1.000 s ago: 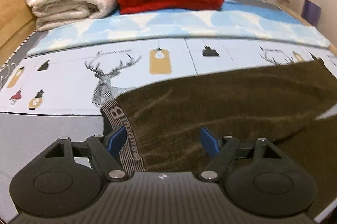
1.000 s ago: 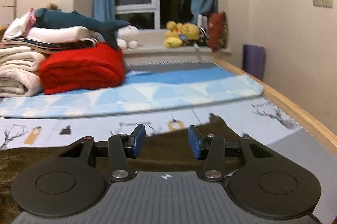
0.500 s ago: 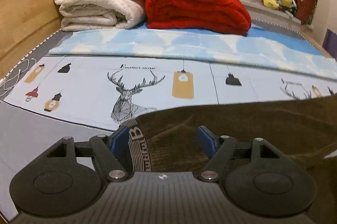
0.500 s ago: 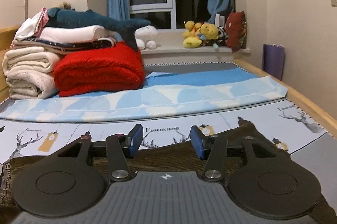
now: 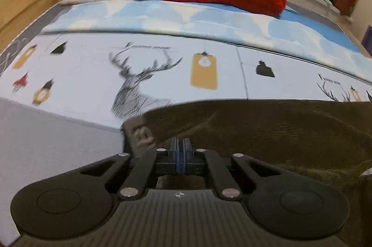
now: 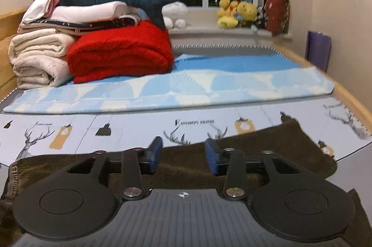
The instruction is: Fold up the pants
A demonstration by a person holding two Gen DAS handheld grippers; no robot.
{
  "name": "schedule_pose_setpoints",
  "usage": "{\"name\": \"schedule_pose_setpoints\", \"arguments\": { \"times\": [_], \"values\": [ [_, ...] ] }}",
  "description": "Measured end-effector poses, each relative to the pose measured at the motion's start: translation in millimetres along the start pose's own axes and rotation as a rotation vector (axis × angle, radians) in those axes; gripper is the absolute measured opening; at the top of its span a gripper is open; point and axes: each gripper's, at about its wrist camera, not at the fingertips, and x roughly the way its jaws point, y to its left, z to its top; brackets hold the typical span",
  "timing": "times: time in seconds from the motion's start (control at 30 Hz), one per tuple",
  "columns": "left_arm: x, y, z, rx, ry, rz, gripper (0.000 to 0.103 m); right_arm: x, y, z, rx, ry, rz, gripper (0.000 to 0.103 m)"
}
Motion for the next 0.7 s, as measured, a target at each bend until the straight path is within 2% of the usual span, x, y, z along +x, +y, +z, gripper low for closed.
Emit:
{"name": "schedule_pose_setpoints", "arguments": {
  "times": [0.07,0.17,0.2,0.27,0.33,0.4,0.63,0.67,0.7],
  "values": [
    [12.7,-5.9,14.3,0.022,-0.027,-0.011,0.004,1.9,0.1,1.0,0.011,0.020,0.019,0.030],
    [40.6,-13.8,25.8,0.038,-0.061,-0.013,0.008,-0.2,0.5,1.5,0.011,0.026,0.035,0.011],
    [50.9,-15.4,26.6,0.037,-0.065,-0.013,0.015,-1.3,0.4,1.8,0.011,0.025,0.038,0.007],
    [74.5,-18.4,27.3,0.038,-0.045,-0.028,0.033,-3.5,-2.4,2.4,0.026,0.023,0.049,0.006],
    [93.3,-23.4,30.1,0.072,-0.036,-0.035,0.070,-3.7,-5.7,3.1,0.039,0.029,0.055,0.006],
    [106.6,-27.5,33.7,0.106,-0.041,-0.040,0.081,-1.9,-9.4,3.7,0.045,0.044,0.062,0.006],
    [148.1,-25.2,40.9,0.177,0.012,-0.054,0.080,5.1,-27.6,5.6,0.037,0.064,0.048,0.007],
    [152.8,-24.0,39.5,0.183,0.022,-0.055,0.077,5.5,-30.8,5.3,0.038,0.065,0.043,0.007],
    [155.6,-23.8,37.3,0.189,0.031,-0.064,0.067,5.8,-33.8,4.9,0.038,0.067,0.037,0.007]
  ]
}}
